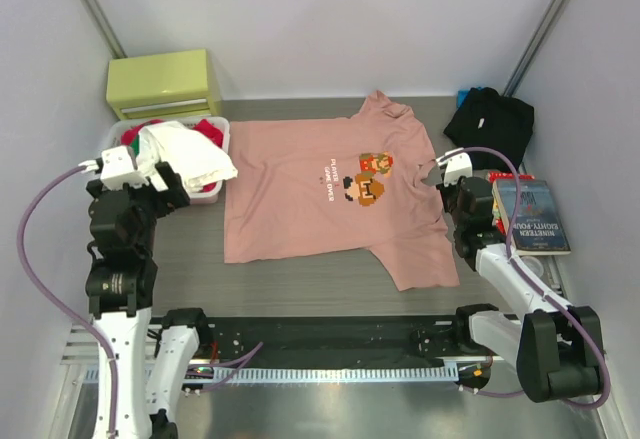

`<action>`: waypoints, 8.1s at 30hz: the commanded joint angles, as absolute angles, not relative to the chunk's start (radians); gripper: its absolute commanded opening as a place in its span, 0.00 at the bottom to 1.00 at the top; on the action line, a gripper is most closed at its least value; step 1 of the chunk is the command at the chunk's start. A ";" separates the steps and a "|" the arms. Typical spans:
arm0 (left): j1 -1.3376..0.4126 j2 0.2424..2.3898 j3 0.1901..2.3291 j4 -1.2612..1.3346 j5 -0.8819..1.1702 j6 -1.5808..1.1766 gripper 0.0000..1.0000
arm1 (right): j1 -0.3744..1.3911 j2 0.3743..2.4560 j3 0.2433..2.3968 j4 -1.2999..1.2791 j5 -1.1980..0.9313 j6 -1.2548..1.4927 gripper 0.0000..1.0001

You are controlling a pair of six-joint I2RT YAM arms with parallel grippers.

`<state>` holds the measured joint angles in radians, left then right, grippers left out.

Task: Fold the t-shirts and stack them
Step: Flatten out the tshirt

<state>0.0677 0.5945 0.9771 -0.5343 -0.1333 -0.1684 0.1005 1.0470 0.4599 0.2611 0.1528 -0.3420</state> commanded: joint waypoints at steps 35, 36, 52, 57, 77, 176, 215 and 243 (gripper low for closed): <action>-0.080 0.900 0.990 -0.675 0.116 0.173 1.00 | 0.187 0.986 0.917 -0.256 -0.260 -0.350 0.20; -0.080 0.890 0.970 -0.672 0.152 0.167 1.00 | 0.187 0.998 0.951 -0.290 -0.276 -0.341 0.15; -0.176 1.345 1.265 -0.716 0.225 0.060 1.00 | 0.196 1.339 1.187 -0.386 -0.213 -0.203 0.01; -0.184 1.446 1.293 -0.632 0.256 0.031 1.00 | 0.193 1.657 1.434 -0.463 -0.203 -0.152 0.01; -0.210 1.815 1.399 -0.403 -0.058 -0.118 1.00 | 0.161 2.106 1.704 -0.448 -0.034 -0.031 0.01; -0.137 1.611 1.356 -0.469 0.099 -0.009 0.00 | -0.028 1.416 1.269 -0.474 -0.145 -0.078 0.01; -0.218 1.477 1.205 -0.691 0.097 0.058 0.00 | -0.098 1.428 1.219 -0.704 -0.330 -0.069 0.01; -0.242 1.494 1.143 -0.462 0.026 0.060 0.00 | 0.048 2.275 2.069 -0.747 -0.080 -0.029 0.01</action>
<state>-0.2428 1.4761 1.1236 -0.5022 -0.0181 0.0658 0.0380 2.2829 1.9968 -0.7834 -0.0914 -0.0277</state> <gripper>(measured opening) 0.002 0.014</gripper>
